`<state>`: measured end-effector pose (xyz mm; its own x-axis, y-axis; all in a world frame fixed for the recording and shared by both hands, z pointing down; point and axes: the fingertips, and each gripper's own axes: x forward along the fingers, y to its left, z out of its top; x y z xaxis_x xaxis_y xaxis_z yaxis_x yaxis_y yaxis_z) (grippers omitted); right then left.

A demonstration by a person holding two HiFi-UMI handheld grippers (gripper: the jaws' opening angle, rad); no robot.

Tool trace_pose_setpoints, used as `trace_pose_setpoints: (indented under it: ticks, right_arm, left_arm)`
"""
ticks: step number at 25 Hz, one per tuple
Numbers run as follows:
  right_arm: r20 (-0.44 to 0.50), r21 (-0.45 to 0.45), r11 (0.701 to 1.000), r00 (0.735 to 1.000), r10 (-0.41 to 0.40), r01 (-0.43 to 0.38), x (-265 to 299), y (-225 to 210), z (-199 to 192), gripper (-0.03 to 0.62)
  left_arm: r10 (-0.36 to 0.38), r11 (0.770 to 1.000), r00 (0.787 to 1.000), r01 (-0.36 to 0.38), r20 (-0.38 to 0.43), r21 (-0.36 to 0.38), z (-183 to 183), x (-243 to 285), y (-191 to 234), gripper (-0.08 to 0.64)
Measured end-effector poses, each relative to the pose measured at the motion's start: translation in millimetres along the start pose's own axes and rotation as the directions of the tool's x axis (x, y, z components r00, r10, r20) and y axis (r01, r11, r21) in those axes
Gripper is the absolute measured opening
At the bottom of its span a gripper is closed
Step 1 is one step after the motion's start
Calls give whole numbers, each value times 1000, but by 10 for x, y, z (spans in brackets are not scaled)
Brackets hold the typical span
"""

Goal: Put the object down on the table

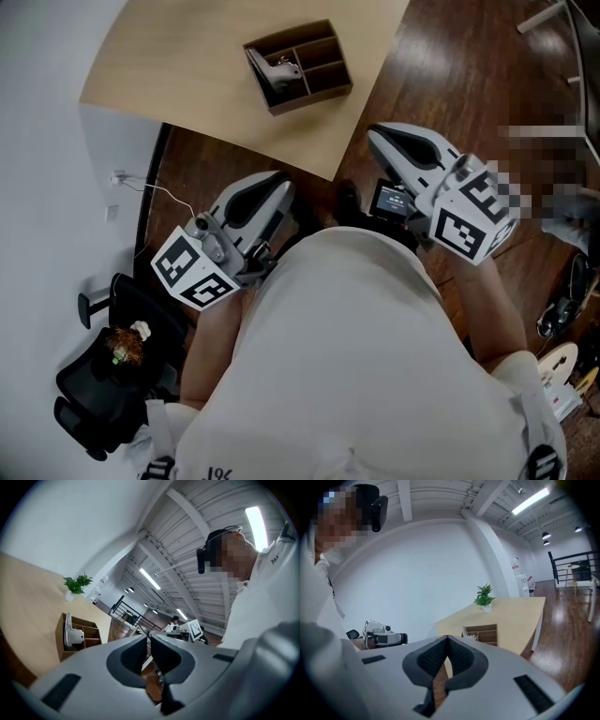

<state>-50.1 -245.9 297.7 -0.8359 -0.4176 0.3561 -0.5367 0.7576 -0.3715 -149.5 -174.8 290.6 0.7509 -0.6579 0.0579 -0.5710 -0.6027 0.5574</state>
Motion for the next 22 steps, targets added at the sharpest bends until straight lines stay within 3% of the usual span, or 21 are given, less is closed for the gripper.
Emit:
trace_pose_setpoints:
  ticks: [11, 22]
  right_arm:
    - [12, -7, 1000, 999, -30, 30, -65, -188, 53, 2]
    - [4, -8, 999, 999, -35, 35, -26, -308, 45, 2]
  left_arm:
    - [-12, 999, 1000, 12, -28, -30, -109, 76, -21, 26]
    - [-58, 998, 992, 55, -112, -29, -268, 193, -117, 26]
